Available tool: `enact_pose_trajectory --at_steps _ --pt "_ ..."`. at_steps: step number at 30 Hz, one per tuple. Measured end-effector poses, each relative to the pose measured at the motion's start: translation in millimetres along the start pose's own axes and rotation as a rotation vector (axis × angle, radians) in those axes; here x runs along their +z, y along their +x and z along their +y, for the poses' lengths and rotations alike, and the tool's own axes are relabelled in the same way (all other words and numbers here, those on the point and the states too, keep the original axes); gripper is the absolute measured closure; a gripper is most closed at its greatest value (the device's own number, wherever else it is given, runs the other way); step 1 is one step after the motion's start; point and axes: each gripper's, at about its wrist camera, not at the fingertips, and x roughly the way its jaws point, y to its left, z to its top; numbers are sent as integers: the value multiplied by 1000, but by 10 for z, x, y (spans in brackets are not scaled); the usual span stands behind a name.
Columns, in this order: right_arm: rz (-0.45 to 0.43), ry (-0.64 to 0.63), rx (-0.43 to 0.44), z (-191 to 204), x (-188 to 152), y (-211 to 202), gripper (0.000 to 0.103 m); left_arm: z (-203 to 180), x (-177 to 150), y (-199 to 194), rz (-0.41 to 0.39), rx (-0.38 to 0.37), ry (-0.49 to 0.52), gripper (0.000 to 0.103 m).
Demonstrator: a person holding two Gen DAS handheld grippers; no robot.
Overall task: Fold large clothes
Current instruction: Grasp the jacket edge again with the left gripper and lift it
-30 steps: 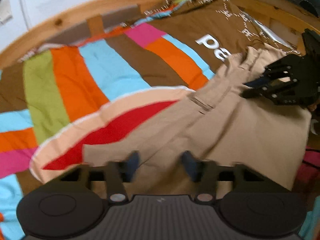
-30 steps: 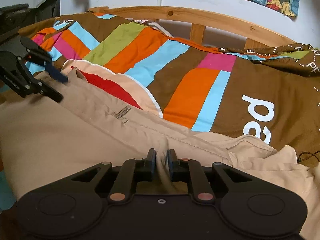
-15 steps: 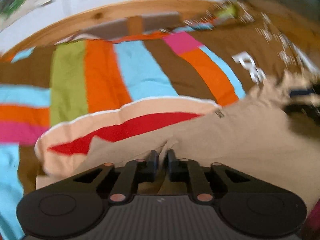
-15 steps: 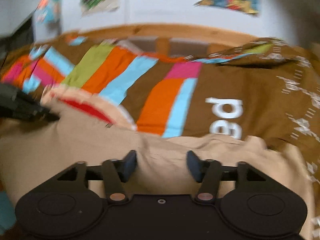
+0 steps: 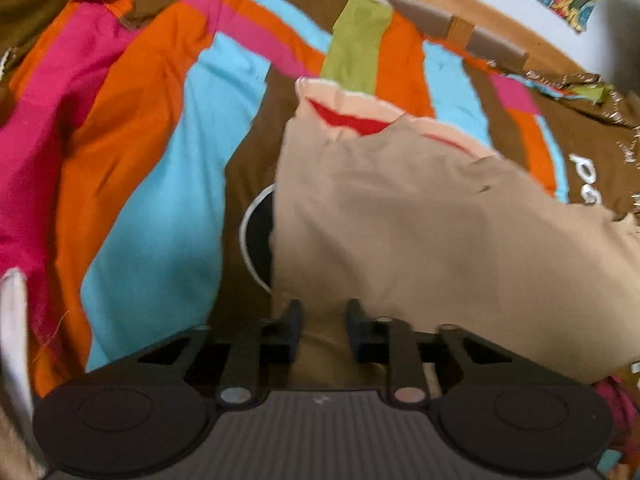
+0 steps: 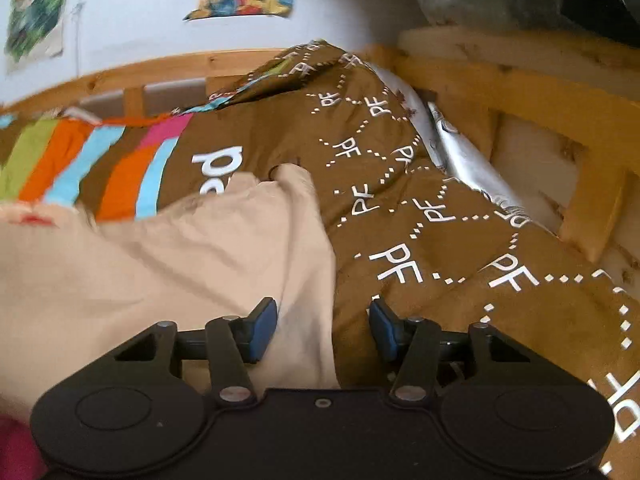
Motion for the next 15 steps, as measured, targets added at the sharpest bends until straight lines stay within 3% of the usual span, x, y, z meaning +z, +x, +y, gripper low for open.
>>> enact_pose_trajectory --at_steps 3,9,12,15 --pt "-31 -107 -56 167 -99 -22 50 59 39 77 11 -3 -30 86" --pt "-21 20 -36 67 -16 -171 49 37 15 -9 8 1 -25 86" --pt "-17 89 -44 72 -1 -323 41 33 -1 -44 1 -8 -23 85" --pt "-12 161 -32 80 27 -529 34 26 -9 -122 -21 -30 -24 69"
